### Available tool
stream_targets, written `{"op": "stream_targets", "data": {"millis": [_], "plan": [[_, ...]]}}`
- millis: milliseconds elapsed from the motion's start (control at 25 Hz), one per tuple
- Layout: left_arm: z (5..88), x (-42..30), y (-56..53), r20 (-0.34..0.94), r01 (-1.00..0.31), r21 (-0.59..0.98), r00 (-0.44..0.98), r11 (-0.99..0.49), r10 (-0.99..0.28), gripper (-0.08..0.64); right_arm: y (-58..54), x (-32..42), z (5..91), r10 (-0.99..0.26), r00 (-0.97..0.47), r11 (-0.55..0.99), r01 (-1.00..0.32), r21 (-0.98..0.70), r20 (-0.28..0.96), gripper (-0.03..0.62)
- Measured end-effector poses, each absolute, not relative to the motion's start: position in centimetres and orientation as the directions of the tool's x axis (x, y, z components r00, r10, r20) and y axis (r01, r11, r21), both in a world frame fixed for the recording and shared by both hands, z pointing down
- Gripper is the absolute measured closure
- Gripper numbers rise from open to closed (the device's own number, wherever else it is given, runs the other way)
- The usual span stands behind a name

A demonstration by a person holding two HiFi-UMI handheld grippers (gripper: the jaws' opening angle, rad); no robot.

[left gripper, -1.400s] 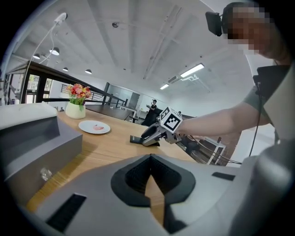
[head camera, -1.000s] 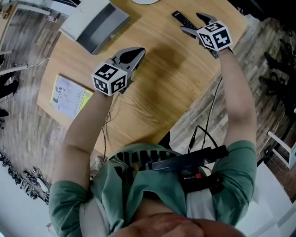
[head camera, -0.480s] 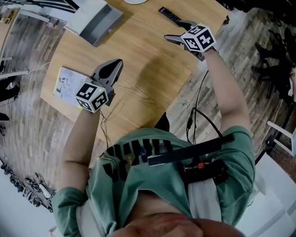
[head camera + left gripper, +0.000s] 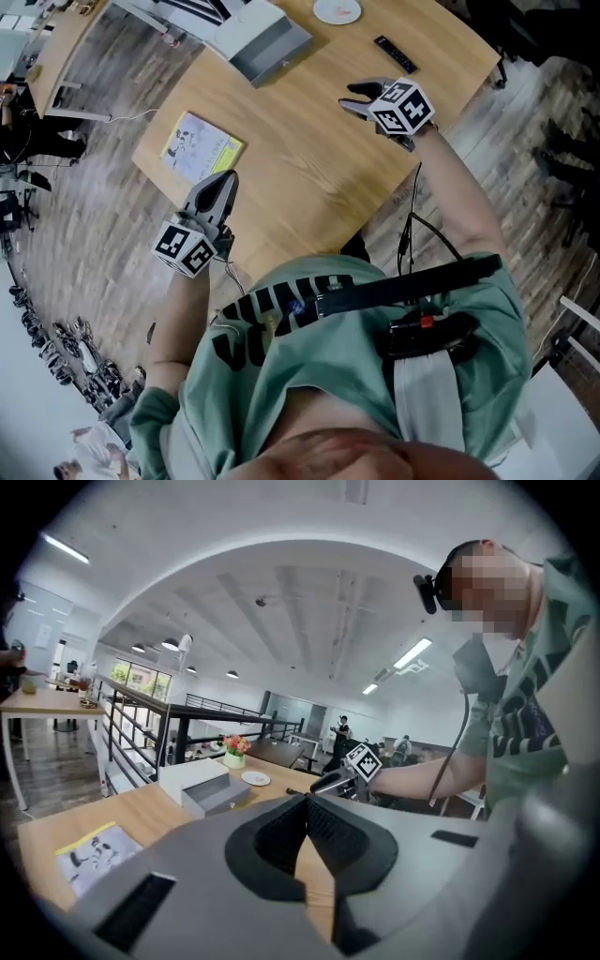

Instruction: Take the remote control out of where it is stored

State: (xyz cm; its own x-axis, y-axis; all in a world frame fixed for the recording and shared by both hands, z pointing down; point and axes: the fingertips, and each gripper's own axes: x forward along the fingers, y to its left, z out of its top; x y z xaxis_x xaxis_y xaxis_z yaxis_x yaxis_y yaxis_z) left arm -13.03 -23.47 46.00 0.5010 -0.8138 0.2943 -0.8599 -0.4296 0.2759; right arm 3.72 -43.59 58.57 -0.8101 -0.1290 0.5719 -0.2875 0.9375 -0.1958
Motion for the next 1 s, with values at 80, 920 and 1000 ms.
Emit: {"op": "stream_targets", "data": {"millis": [80,920,1000], "plan": [[44.7,-14.7,-20.1,0.263,-0.873,0.283,0.469,-0.397,-0.843,0.555,-40.0,1.7,57.6,-0.091,-0.829,0.946,-0.245,-0.211,0.552,0.485],[38.0,-33.9,8.0,-0.022,-0.854,0.351,0.403,-0.384,-0.915,0.555,-5.9,-11.0,45.8,-0.124,-0.889,0.934,-0.255,-0.250,0.441,0.586],[37.5,-33.4,8.7,-0.035,-0.856,0.338,0.404,-0.391,-0.914,0.555,-5.4,-10.4,44.2,-0.135,-0.891,0.945,-0.248,-0.215,0.434,0.586]]}}
